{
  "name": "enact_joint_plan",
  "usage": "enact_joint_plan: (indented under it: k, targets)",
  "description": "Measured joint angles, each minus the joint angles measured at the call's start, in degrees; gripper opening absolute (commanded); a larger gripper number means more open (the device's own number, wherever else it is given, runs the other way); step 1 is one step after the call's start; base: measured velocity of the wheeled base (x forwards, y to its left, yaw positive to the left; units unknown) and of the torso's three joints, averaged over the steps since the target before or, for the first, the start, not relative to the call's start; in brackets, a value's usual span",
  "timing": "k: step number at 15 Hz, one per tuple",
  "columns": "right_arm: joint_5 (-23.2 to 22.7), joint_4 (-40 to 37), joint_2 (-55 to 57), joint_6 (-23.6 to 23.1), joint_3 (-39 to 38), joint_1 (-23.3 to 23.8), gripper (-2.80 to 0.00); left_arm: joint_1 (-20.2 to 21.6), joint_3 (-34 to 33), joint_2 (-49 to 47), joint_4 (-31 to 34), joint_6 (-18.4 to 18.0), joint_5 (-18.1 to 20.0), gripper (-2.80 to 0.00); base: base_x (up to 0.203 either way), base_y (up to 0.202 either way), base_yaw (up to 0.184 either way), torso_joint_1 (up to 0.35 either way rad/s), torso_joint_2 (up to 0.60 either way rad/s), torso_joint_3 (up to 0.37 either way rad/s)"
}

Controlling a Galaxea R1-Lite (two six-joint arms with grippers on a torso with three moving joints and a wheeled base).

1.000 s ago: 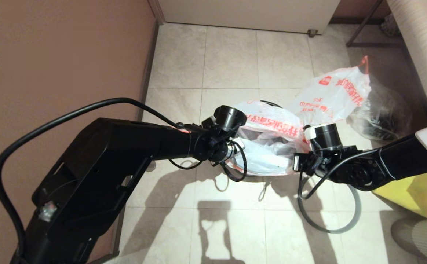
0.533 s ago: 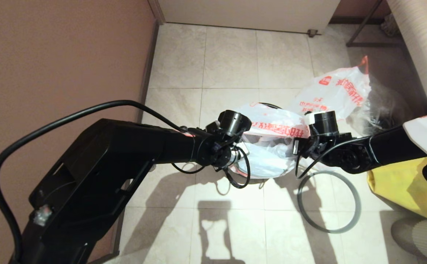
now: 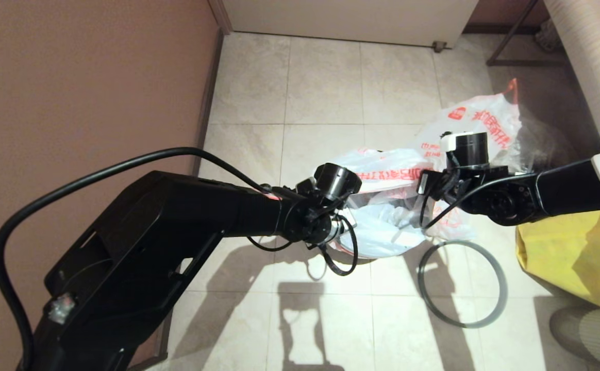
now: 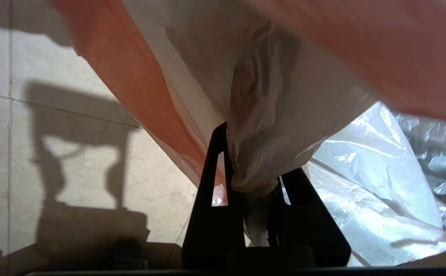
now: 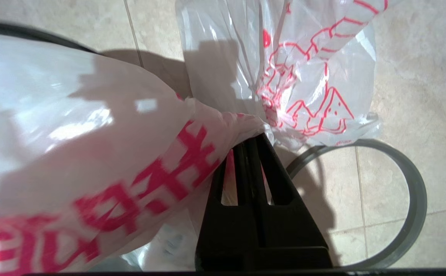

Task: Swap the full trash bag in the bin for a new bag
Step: Put the new garbage bag on the trash can

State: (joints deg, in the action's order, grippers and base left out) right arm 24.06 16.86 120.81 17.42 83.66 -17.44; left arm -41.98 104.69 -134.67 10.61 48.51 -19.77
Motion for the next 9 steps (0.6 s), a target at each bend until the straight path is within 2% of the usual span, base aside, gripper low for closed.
enact_joint_plan:
  k: [4, 9]
  targets:
    - [0.00, -0.68, 0.89, -0.06, 4.34, 0.06, -2.80, -1.53, -2.42, -0.01, -1.88, -0.42, 0.87, -2.80, 0.000, 0.000, 0.000, 0.000, 0.00, 0.000]
    - [0.09, -7.75, 3.37, -0.28, 15.87, 0.92, -2.80, -2.67, -3.40, -0.64, -1.96, -0.75, 0.96, -2.80, 0.000, 0.000, 0.000, 0.000, 0.00, 0.000]
